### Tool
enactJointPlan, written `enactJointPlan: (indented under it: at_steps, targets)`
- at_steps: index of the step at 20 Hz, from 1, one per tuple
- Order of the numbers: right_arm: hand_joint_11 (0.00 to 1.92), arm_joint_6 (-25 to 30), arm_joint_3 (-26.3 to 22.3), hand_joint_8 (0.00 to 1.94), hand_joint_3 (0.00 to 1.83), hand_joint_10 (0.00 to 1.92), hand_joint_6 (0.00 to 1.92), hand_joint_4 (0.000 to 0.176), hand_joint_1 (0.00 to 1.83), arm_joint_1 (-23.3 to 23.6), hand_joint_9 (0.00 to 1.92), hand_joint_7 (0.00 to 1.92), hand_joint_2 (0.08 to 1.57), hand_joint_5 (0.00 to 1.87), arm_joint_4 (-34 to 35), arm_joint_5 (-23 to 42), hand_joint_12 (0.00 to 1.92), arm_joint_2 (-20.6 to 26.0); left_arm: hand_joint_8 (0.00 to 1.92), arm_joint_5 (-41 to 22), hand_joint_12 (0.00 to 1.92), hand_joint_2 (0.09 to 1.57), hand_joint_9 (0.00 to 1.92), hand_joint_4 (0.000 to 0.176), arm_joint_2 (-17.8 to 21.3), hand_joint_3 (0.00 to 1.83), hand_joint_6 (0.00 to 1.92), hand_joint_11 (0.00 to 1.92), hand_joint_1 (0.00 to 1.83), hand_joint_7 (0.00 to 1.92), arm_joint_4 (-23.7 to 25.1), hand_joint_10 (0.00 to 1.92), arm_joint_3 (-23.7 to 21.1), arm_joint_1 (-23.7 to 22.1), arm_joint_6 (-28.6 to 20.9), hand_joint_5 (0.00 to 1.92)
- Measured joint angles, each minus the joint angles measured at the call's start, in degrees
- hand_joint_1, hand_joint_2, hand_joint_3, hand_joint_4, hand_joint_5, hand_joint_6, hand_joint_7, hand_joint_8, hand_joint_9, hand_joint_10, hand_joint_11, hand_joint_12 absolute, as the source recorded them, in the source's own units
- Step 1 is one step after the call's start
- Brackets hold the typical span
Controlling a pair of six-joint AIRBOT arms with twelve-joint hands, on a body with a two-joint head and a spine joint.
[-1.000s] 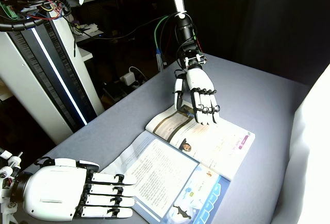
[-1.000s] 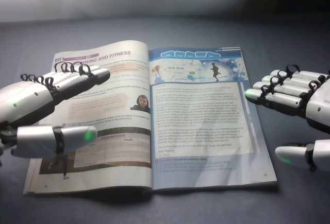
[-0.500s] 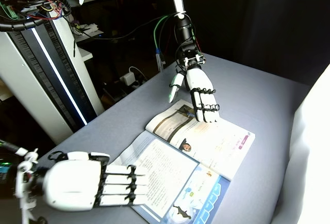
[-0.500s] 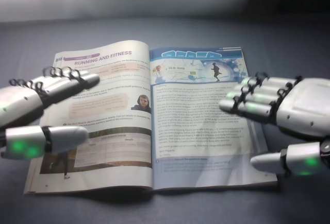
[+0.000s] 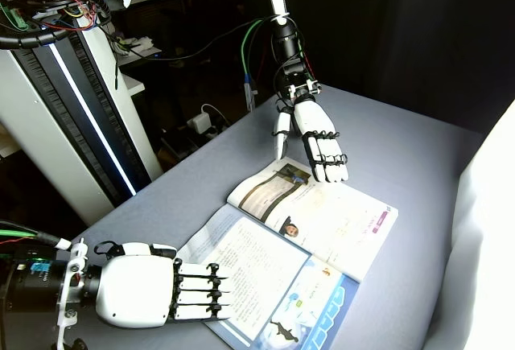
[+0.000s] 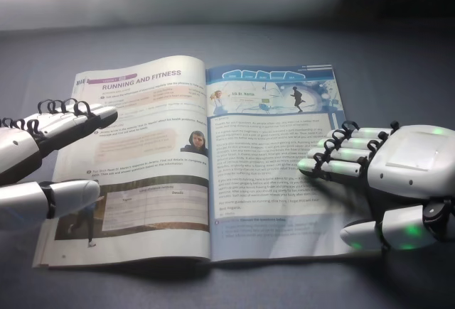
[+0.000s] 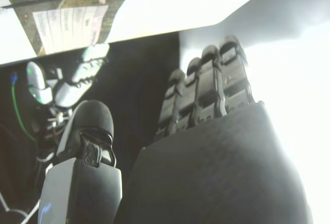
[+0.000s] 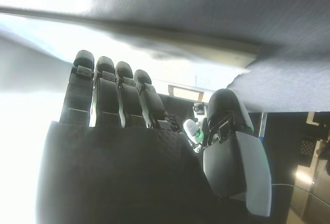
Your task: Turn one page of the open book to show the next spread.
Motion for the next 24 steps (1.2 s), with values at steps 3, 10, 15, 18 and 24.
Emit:
enactJointPlan:
  at_steps: [3, 10, 15, 18, 24]
  targets:
    - [0.00, 0.02, 0.74, 0.00, 0.00, 0.00, 0.00, 0.000, 0.08, -0.13, 0.00, 0.00, 1.25, 0.00, 0.09, -0.50, 0.00, -0.79, 0.00, -0.52, 0.00, 1.39, 0.00, 0.019, 0.17, 0.01, 0.00, 0.00, 0.27, 0.00, -0.22, 0.00, -0.13, 0.35, 0.00, 0.00]
    - [0.00, 1.29, 4.15, 0.00, 0.00, 0.00, 0.00, 0.000, 0.00, -0.09, 0.00, 0.00, 1.23, 0.00, 0.42, 2.03, 0.00, -5.38, 0.00, -0.85, 0.00, 1.42, 0.00, 0.003, 0.17, 0.01, 0.00, 0.00, 0.18, 0.00, -1.44, 0.00, -0.59, 1.99, 0.00, 0.02]
    - [0.00, 1.95, 5.77, 0.00, 0.00, 0.00, 0.00, 0.000, 0.00, 2.78, 0.00, 0.00, 1.25, 0.00, -0.63, 1.79, 0.00, -9.25, 0.00, -1.07, 0.00, 1.45, 0.00, 0.011, 0.11, 0.01, 0.01, 0.00, 0.27, 0.00, -1.92, 0.00, -0.83, 3.43, 0.00, 0.04]
    - [0.00, 2.34, 6.27, 0.00, 0.00, 0.00, 0.00, 0.000, 0.00, 5.33, 0.00, 0.00, 1.24, 0.00, -3.54, 2.32, 0.00, -11.82, 0.01, -0.79, 0.00, 1.52, 0.00, 0.000, -0.44, 0.03, 0.02, 0.00, 0.32, 0.04, -3.06, 0.00, -0.81, 4.35, -0.02, 0.11]
    - [0.00, 5.95, 8.59, 0.00, 0.00, 0.00, 0.00, 0.000, 0.00, 9.73, 0.00, 0.00, 1.19, 0.00, -8.04, 6.99, 0.00, -16.04, 0.00, -2.38, 0.00, 1.41, 0.00, 0.000, -1.25, 0.00, 0.00, 0.00, 0.08, 0.00, -4.15, 0.00, 0.07, 5.51, -1.01, 0.00]
